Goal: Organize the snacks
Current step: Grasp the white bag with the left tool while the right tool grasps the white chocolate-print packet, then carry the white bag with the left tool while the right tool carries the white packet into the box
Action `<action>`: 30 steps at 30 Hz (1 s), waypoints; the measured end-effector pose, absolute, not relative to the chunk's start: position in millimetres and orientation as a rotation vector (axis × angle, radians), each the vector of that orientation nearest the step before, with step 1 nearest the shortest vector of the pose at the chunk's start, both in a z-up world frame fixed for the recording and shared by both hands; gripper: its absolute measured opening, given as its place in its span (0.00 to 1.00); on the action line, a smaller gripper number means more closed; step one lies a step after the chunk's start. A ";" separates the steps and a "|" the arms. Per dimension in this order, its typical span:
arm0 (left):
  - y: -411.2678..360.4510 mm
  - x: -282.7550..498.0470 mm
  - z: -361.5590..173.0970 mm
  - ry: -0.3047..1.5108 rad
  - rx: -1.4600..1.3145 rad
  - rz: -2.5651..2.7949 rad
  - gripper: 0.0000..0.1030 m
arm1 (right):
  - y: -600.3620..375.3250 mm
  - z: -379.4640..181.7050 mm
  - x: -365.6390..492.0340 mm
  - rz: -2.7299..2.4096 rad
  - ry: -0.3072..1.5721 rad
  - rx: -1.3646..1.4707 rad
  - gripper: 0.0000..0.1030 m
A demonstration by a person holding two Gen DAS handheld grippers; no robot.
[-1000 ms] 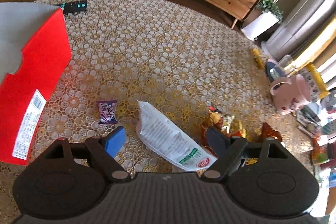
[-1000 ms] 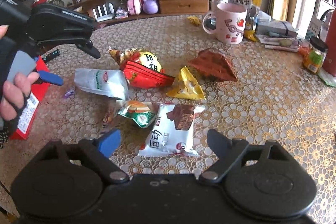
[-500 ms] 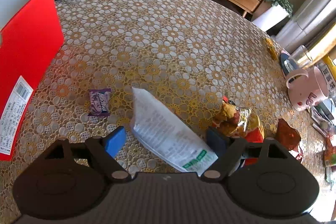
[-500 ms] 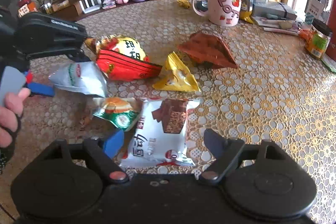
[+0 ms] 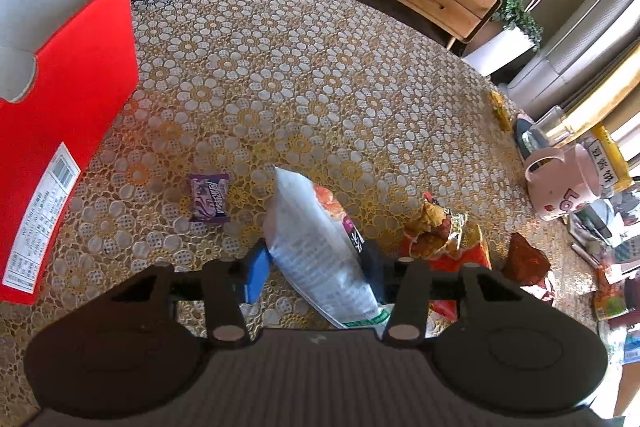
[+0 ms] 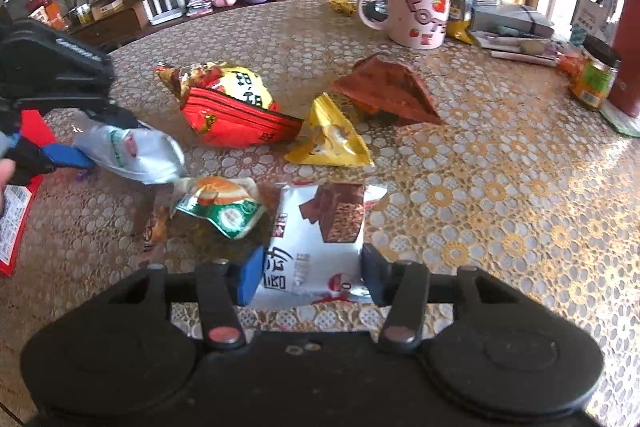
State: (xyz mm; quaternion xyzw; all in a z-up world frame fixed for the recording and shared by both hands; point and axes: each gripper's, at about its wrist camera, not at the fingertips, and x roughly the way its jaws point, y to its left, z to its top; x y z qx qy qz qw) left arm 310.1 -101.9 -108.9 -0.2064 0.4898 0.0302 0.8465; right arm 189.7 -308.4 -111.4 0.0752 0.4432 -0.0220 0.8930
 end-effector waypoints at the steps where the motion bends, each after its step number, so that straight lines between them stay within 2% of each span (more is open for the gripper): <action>1: -100.0 308.6 -106.9 1.033 -0.431 0.063 0.44 | -309.1 -109.7 187.0 -0.049 0.914 0.158 0.49; 8: -81.2 292.4 -93.0 1.009 -0.418 0.026 0.31 | -311.8 -91.3 166.8 -0.048 0.876 0.172 0.48; 15: -63.0 272.8 -79.8 0.989 -0.384 -0.014 0.24 | -304.7 -72.1 146.2 -0.024 0.844 0.166 0.48; 16: -60.4 269.4 -78.0 0.987 -0.383 -0.026 0.20 | -303.1 -69.2 143.3 -0.018 0.839 0.162 0.48; 30: -25.7 216.3 -51.9 0.953 -0.315 -0.124 0.17 | -264.9 -32.1 104.6 0.071 0.792 0.118 0.48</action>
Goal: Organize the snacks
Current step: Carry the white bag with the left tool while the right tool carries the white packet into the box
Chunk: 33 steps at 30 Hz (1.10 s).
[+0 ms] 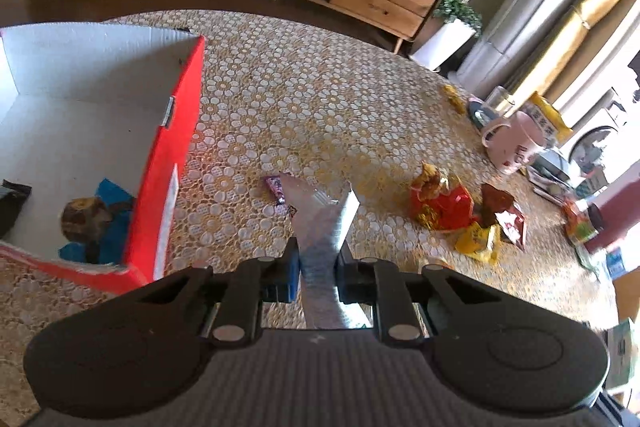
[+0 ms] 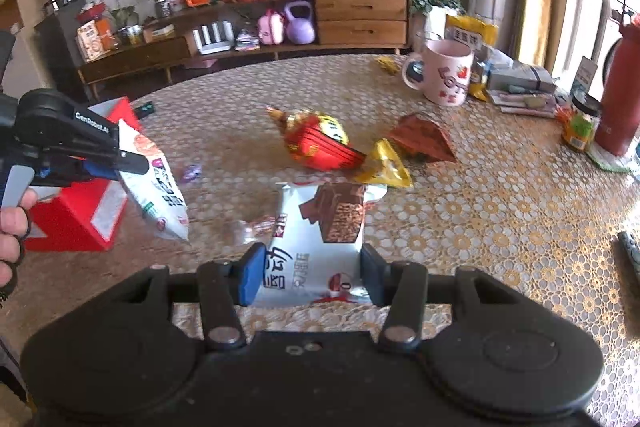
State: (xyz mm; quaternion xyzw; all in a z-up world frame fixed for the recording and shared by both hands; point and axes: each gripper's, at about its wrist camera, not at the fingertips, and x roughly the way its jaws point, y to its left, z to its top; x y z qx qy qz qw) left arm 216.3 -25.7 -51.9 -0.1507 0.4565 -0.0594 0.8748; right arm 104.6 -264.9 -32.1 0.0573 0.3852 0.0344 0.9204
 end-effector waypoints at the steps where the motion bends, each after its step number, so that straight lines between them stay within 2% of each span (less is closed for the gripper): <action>1: -23.3 212.7 -49.3 0.952 -0.309 -0.131 0.17 | -261.6 -30.2 102.3 0.077 0.791 0.116 0.48; 18: 34.2 157.0 0.2 0.941 -0.203 -0.219 0.17 | -184.8 15.6 84.0 0.232 0.749 0.065 0.48; 33: 96.2 140.6 53.3 0.831 -0.191 -0.193 0.17 | -96.9 37.8 109.8 0.352 0.692 -0.018 0.48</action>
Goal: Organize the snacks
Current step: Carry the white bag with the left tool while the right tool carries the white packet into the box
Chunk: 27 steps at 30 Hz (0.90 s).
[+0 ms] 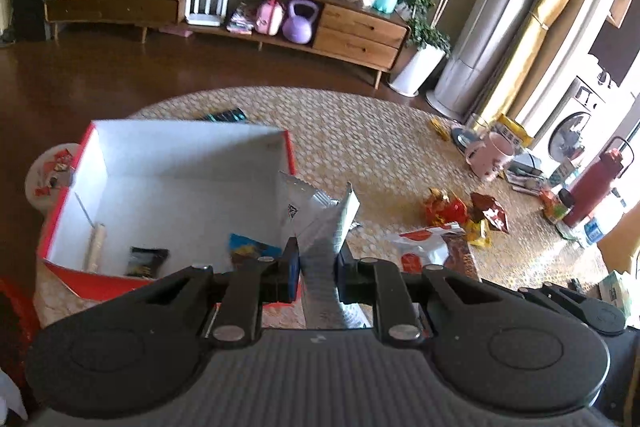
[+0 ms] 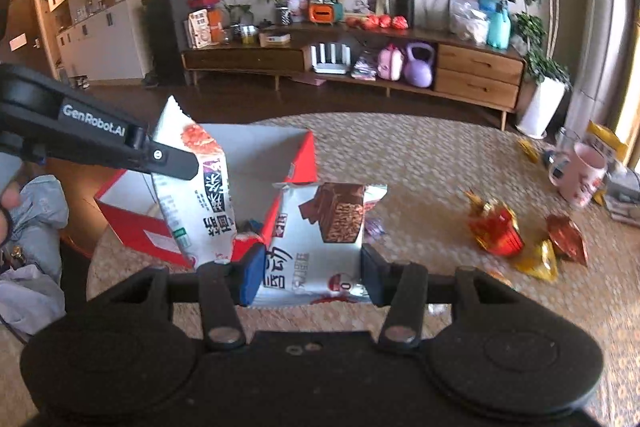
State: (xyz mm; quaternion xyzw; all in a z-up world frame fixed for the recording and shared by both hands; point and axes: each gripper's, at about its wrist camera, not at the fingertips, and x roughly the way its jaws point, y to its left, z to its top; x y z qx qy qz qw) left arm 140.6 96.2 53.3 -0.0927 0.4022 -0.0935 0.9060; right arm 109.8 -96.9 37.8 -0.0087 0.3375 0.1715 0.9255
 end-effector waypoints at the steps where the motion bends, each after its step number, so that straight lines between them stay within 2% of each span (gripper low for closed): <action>1: 100.4 140.8 55.4 0.826 -0.191 -0.187 0.17 | -92.1 38.2 112.8 0.361 0.690 -0.017 0.48; 16: 168.8 160.3 64.0 0.787 -0.159 -0.046 0.17 | -11.4 38.3 158.4 0.458 0.687 -0.073 0.48; 27: 202.7 203.0 35.8 0.825 -0.080 0.079 0.17 | 29.2 9.1 197.5 0.449 0.745 -0.116 0.48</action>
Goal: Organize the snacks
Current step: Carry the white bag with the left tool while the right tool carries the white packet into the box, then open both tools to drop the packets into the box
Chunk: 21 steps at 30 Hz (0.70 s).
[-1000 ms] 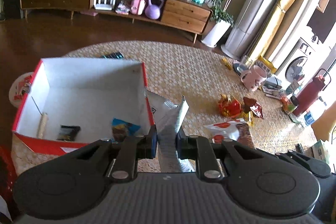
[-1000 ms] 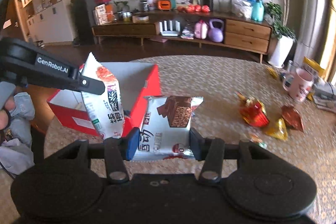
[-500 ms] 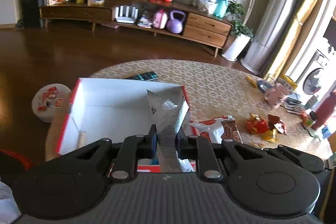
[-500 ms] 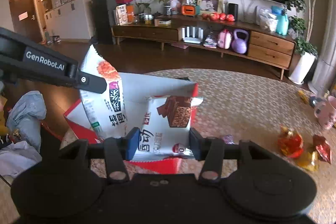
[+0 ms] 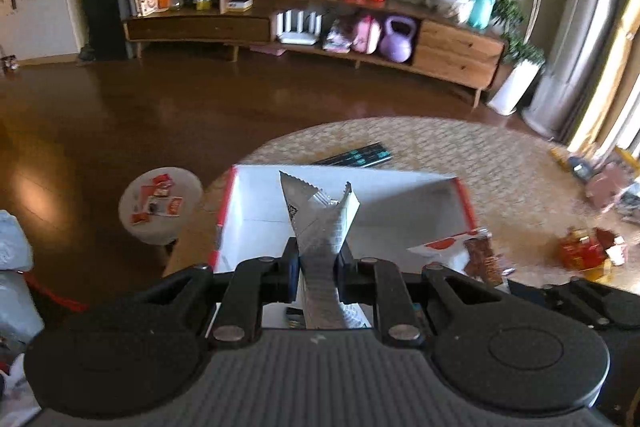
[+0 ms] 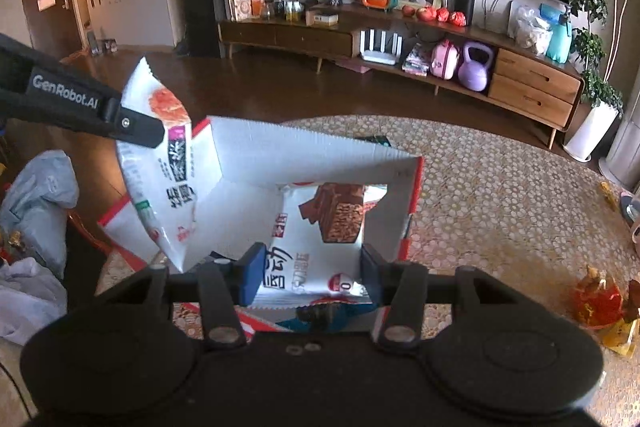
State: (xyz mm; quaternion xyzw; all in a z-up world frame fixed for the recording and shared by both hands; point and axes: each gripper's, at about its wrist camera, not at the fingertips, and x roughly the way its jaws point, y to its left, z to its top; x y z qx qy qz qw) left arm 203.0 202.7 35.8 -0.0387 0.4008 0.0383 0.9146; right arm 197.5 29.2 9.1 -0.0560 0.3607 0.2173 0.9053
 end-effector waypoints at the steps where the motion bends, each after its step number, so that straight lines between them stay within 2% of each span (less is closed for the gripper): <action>1: 204.6 207.8 31.9 0.835 -0.079 0.086 0.17 | 32.6 6.2 199.8 0.452 0.751 -0.117 0.48; 21: 214.6 262.7 -39.9 1.002 -0.014 0.158 0.17 | 57.8 -22.8 221.1 0.486 0.852 -0.136 0.48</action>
